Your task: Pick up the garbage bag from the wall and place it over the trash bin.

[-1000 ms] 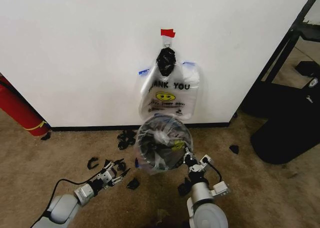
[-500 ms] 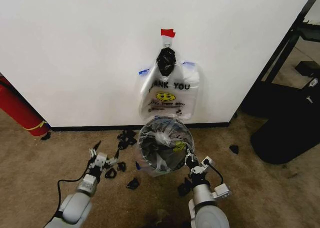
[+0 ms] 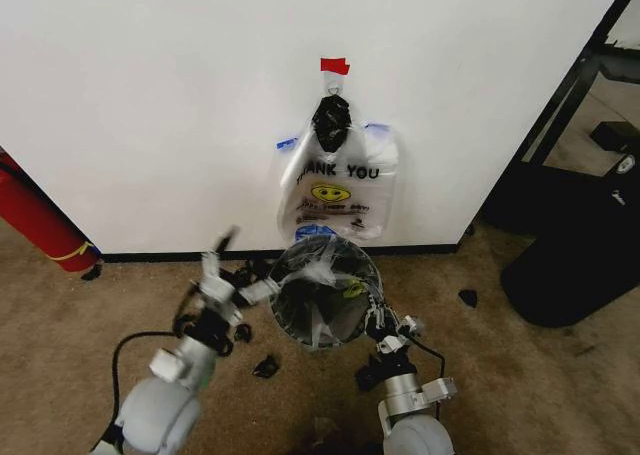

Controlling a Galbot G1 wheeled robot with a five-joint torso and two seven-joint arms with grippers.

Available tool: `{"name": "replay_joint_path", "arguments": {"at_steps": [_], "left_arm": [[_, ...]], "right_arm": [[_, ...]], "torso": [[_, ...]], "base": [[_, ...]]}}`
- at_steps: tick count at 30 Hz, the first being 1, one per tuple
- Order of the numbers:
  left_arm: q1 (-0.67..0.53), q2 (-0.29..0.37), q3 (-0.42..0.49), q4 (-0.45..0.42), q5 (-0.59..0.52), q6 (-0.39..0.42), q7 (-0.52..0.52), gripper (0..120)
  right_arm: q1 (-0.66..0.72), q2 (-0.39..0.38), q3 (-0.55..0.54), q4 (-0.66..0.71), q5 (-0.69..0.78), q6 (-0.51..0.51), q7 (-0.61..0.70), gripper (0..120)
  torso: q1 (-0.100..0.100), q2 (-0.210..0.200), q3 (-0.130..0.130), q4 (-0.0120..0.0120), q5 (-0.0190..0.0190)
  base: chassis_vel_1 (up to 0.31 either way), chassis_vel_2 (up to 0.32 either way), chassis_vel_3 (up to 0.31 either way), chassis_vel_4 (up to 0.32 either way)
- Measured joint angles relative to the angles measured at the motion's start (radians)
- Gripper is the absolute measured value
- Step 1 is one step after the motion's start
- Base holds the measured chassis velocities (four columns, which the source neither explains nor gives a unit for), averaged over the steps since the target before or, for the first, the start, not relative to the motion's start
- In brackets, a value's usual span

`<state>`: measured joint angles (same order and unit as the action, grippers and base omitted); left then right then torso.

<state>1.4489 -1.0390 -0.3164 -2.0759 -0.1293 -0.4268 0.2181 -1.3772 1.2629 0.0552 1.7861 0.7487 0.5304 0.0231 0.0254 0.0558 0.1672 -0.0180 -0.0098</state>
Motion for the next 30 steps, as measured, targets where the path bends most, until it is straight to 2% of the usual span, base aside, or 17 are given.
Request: {"name": "replay_joint_path", "arguments": {"at_steps": [3,6,7,11,14,15,18,20,21,22,26,28,30], "left_arm": [[-0.021,0.017,0.042,0.028,0.036,0.053,0.026,64],[-0.066,0.038,0.102,0.058,0.044,0.144,-0.013,51],[-0.066,0.038,0.102,0.058,0.044,0.144,-0.013,51],[-0.118,0.070,0.212,0.069,-0.009,0.261,-0.113,36],[-0.180,0.094,0.323,0.069,-0.106,0.367,-0.236,22],[-0.180,0.094,0.323,0.069,-0.106,0.367,-0.236,22],[-0.243,0.091,0.379,0.069,-0.190,0.449,-0.345,9],[-0.296,0.086,0.421,0.053,-0.251,0.511,-0.472,0],[-0.313,0.086,0.435,0.045,-0.273,0.530,-0.516,0],[-0.313,0.086,0.435,0.045,-0.273,0.530,-0.516,0],[-0.399,0.092,0.513,-0.004,-0.421,0.656,-0.714,0],[-0.434,0.090,0.547,-0.014,-0.480,0.692,-0.774,0],[-0.440,0.088,0.553,-0.015,-0.491,0.699,-0.785,0]], "right_arm": [[0.003,-0.002,-0.002,-0.002,0.002,-0.001,0.001,1],[0.005,-0.007,-0.006,0.001,0.005,-0.009,0.004,1],[0.005,-0.007,-0.006,0.001,0.005,-0.009,0.004,1],[0.013,-0.008,-0.012,0.008,0.006,-0.016,0.007,1],[0.022,-0.011,-0.020,0.011,0.003,-0.029,0.016,1],[0.022,-0.011,-0.020,0.011,0.003,-0.029,0.016,1],[0.027,-0.029,-0.025,0.031,0.004,-0.069,0.035,1],[0.030,-0.043,-0.025,0.046,0.005,-0.093,0.043,1],[0.030,-0.046,-0.025,0.050,0.005,-0.098,0.044,1],[0.030,-0.046,-0.025,0.050,0.005,-0.098,0.044,1],[0.030,-0.059,-0.025,0.075,0.005,-0.120,0.057,1],[0.029,-0.064,-0.025,0.081,0.005,-0.126,0.058,1],[0.028,-0.065,-0.024,0.082,0.005,-0.128,0.059,1]], "torso": [[0.000,0.000,0.000,0.0000,0.0000],[0.000,0.000,0.000,-0.0002,0.0000],[0.000,0.000,0.000,-0.0002,0.0000],[0.000,0.000,0.000,-0.0001,0.0000],[0.000,0.000,0.000,-0.0001,0.0003],[0.000,0.000,0.000,-0.0001,0.0003],[0.000,0.000,0.000,-0.0002,0.0002],[0.000,0.000,0.000,-0.0002,0.0000],[0.000,0.000,0.000,-0.0001,0.0000],[0.000,0.000,0.000,-0.0001,0.0000],[0.000,0.000,0.000,-0.0001,0.0003],[0.000,0.000,0.000,-0.0002,0.0002],[0.000,0.000,0.000,-0.0001,0.0002]], "base": [[0.000,0.000,0.000,0.000],[0.000,0.000,0.000,0.000],[0.000,0.000,0.000,0.000],[0.000,0.000,0.000,0.000],[0.000,0.000,0.000,0.000],[0.000,0.000,0.000,0.000],[0.000,0.000,0.000,0.000],[0.000,0.000,0.000,0.000],[0.000,0.000,0.000,0.000],[0.000,0.000,0.000,0.000],[0.000,0.000,0.000,0.000],[0.000,0.000,0.000,0.000],[0.000,0.000,0.000,0.000]]}}
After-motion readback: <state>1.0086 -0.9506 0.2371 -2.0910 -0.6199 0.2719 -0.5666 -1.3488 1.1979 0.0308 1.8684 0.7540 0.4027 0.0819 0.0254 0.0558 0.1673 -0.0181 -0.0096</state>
